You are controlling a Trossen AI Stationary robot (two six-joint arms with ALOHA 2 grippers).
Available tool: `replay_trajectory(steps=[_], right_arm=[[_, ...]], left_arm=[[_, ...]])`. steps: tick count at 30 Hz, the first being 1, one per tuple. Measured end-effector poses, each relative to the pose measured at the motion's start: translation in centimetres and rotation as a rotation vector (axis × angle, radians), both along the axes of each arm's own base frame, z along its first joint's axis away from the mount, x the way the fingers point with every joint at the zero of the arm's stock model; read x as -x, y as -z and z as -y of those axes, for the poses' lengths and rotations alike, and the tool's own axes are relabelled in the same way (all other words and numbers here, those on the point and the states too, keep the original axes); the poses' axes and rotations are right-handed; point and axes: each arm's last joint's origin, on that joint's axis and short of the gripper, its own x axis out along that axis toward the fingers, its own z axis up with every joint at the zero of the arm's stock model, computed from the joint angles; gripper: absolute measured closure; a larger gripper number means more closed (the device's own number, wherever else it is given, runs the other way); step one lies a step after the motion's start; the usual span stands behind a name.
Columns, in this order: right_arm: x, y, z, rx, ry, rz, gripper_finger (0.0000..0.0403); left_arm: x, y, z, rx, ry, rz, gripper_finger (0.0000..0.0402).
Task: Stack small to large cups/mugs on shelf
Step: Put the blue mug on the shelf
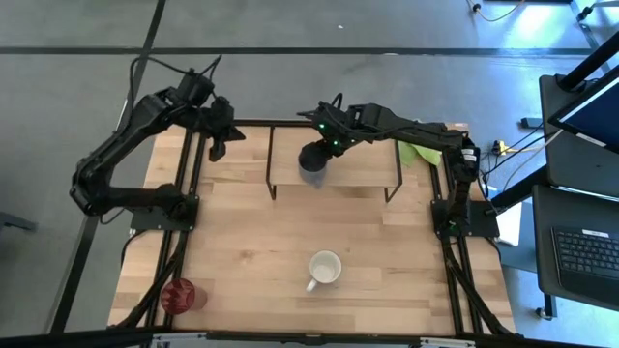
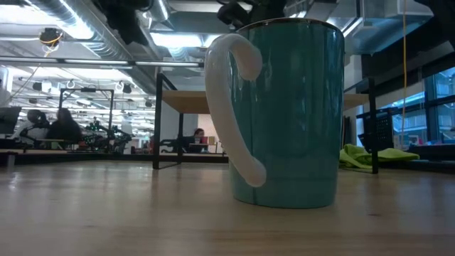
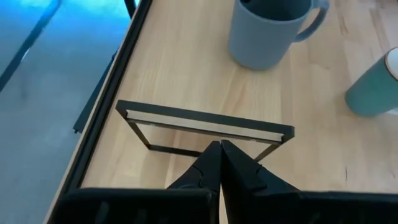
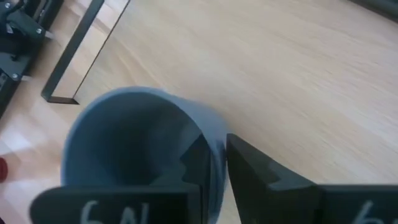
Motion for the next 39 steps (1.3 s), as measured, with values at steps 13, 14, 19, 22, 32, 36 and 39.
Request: replay_trajectory(steps=[13,14,19,22,32,36,39], right_arm=[[-0.7,-1.6,0.6,0.051,-0.001,0.117,0.0381],[-0.7,-1.7,0.7,0.055,0.001,0.115,0.0381],[-1.3,-1.2,1.1,0.067,-0.005,0.088,0.0371],[-2.0,-1.4,1.4,0.082,-0.02,0.096,0.0371],[-3.0,-1.5,2.5,0.107,-0.044,-0.028,0.0369],[-3.8,-0.9,2.6,0.1,-0.059,-0.028,0.0369],[-3.8,-0.7,2.6,0.09,-0.058,-0.031,0.0369]], left_arm=[[0.3,-0.3,0.7,0.01,-0.009,0.017,0.04],[0.3,-0.3,0.7,0.011,-0.006,0.017,0.04],[0.2,-0.3,0.7,0.018,-0.008,0.018,0.04],[0.3,-0.3,0.8,0.018,-0.009,0.019,0.04],[0.2,-0.4,0.7,0.019,-0.014,0.024,0.04],[0.2,-0.4,0.7,0.019,-0.014,0.024,0.04],[0.2,-0.4,0.7,0.019,-0.014,0.023,0.04]])
